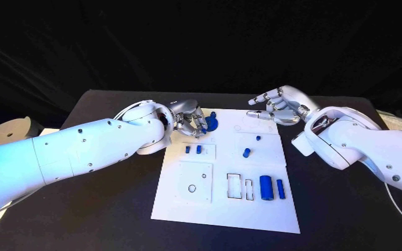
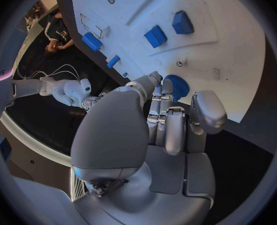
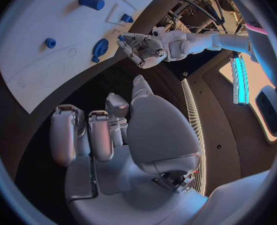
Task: Assemble the parts on the task board
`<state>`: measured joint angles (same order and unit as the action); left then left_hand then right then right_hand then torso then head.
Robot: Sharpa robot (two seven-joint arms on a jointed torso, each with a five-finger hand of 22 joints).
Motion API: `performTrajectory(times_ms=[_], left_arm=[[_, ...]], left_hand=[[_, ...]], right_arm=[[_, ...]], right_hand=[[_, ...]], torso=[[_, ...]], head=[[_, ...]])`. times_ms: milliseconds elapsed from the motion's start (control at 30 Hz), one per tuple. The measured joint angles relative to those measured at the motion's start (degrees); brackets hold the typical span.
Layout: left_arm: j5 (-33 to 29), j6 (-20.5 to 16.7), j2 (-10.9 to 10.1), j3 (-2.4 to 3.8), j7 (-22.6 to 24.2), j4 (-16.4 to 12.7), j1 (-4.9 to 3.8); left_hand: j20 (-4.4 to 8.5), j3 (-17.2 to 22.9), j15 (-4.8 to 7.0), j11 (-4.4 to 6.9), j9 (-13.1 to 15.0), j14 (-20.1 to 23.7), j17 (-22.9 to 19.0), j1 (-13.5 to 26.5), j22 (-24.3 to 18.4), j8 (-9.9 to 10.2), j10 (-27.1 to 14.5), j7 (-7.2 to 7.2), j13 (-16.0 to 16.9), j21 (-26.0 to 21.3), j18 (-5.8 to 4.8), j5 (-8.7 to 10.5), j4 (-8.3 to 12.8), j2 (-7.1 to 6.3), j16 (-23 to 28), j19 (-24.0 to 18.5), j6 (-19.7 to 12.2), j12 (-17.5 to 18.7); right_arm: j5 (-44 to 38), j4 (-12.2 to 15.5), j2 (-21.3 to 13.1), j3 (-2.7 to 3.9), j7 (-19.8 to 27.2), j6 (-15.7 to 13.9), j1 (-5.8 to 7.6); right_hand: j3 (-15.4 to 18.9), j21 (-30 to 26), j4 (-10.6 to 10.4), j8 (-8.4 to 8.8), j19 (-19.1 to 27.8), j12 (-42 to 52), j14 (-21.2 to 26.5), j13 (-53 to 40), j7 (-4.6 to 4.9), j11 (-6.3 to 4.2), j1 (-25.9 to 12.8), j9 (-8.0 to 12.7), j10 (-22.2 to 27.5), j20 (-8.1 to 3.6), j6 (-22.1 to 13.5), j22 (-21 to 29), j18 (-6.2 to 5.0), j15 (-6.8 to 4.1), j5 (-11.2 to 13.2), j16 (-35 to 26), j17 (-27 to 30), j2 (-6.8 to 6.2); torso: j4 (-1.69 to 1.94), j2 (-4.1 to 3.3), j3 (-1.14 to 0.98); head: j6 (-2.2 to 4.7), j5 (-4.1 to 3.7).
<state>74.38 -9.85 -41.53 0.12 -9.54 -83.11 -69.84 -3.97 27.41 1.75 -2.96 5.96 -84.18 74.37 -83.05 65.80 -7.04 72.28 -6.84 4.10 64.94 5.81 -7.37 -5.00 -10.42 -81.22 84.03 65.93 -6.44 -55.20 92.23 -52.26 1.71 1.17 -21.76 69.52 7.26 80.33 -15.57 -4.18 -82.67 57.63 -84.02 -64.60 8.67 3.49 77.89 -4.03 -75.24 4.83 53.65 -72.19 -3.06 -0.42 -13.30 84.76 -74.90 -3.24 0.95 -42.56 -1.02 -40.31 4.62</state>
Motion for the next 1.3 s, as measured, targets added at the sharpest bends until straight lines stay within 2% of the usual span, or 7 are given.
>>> performTrajectory(times_ms=[200, 367, 467, 833, 1300], left_arm=[[-1.2, -0.2, -2.1, 0.03, -0.5, -0.6, 0.0], [-1.8, -0.2, -3.0, 0.03, -0.9, -0.5, 0.03], [-2.0, -0.1, -3.0, 0.02, -1.0, -0.2, 0.09], [-2.3, 0.5, -2.4, -0.6, -1.5, 0.8, 0.46], [-2.3, 0.9, -1.8, -0.82, -1.6, 0.9, 0.54]], left_hand=[[0.0, 0.0, 0.0, 0.2, -0.1, 0.0, 0.0, 0.2, 0.1, 0.0, 0.2, 0.19, 0.0, 0.0, 0.0, 0.0, 0.0, 0.17, 0.0, 0.0, 0.2, 0.0], [0.0, 0.0, 0.0, 0.2, -0.1, 0.0, 0.0, 0.2, 0.1, 0.0, 0.2, 0.19, 0.1, 0.0, 0.0, 0.0, 0.0, 0.23, 0.0, 0.0, 0.2, 0.0], [0.0, 0.0, 0.0, 0.2, -0.2, 0.0, 0.0, 0.2, 0.1, 0.0, 0.2, 0.19, 0.1, 0.0, 0.0, 0.0, 0.0, 0.23, 0.0, 0.0, 0.2, 0.0], [0.0, 0.2, 0.0, 0.0, -0.1, 0.0, 0.0, 0.5, 0.1, 0.0, 0.4, 0.19, 0.0, 0.0, 0.0, 0.0, 0.2, 0.0, 0.0, 0.0, 0.2, 0.0], [0.0, 0.2, -0.01, 0.0, -0.2, 0.0, 0.0, 0.5, 0.1, 0.1, 0.4, -0.01, 0.1, 0.0, 0.0, 0.0, 0.2, -0.01, 0.0, 0.0, 0.4, 0.2]], right_arm=[[0.0, -0.1, 0.0, -0.01, 0.0, 0.0, -0.07], [0.0, -0.1, 0.0, -0.01, 0.0, 0.0, -0.12], [0.0, -0.1, 0.0, -0.01, 0.0, 0.0, -0.12], [0.0, -0.1, 0.0, -0.01, 0.0, 0.1, -0.2], [0.0, 0.0, 0.0, -0.01, 0.0, 0.1, -0.21]], right_hand=[[0.0, 0.0, 0.0, 0.0, 0.0, 0.0, 0.0, 0.0, 0.05, 0.0, 0.0, 0.0, 0.0, 0.0, 0.1, 0.0, 0.0, 0.0, 0.0, 0.0, 0.0, 0.0], [0.0, 0.0, 0.0, 0.0, 0.0, 0.0, 0.0, 0.0, 0.05, 0.0, 0.0, 0.0, 0.0, 0.0, 0.1, 0.0, 0.0, 0.0, 0.0, 0.0, 0.0, 0.0], [0.0, 0.0, 0.0, 0.0, 0.0, 0.0, 0.0, 0.0, 0.05, 0.0, 0.0, 0.0, 0.0, 0.0, 0.1, 0.0, 0.0, 0.0, 0.0, 0.0, 0.0, 0.0], [0.0, 0.0, 0.0, 0.0, 0.0, 0.0, 0.0, 0.0, 0.05, 0.0, 0.0, 0.0, 0.0, 0.0, 0.1, 0.0, 0.0, 0.0, 0.0, 0.0, 0.0, 0.0], [0.0, 0.0, 0.0, 0.0, 0.0, 0.0, 0.0, 0.0, 0.05, 0.0, 0.0, 0.0, 0.0, 0.0, 0.1, 0.0, 0.0, 0.0, 0.0, 0.0, 0.0, 0.0]], torso=[[-0.05, -0.08, 0.01], [-0.09, -0.09, 0.01], [-0.11, -0.12, 0.02], [-0.21, -0.15, 0.04], [-0.17, -0.1, 0.01]], head=[[0.01, 0.13], [0.01, 0.21], [0.01, 0.23], [-0.31, 0.3], [-0.43, 0.41]])
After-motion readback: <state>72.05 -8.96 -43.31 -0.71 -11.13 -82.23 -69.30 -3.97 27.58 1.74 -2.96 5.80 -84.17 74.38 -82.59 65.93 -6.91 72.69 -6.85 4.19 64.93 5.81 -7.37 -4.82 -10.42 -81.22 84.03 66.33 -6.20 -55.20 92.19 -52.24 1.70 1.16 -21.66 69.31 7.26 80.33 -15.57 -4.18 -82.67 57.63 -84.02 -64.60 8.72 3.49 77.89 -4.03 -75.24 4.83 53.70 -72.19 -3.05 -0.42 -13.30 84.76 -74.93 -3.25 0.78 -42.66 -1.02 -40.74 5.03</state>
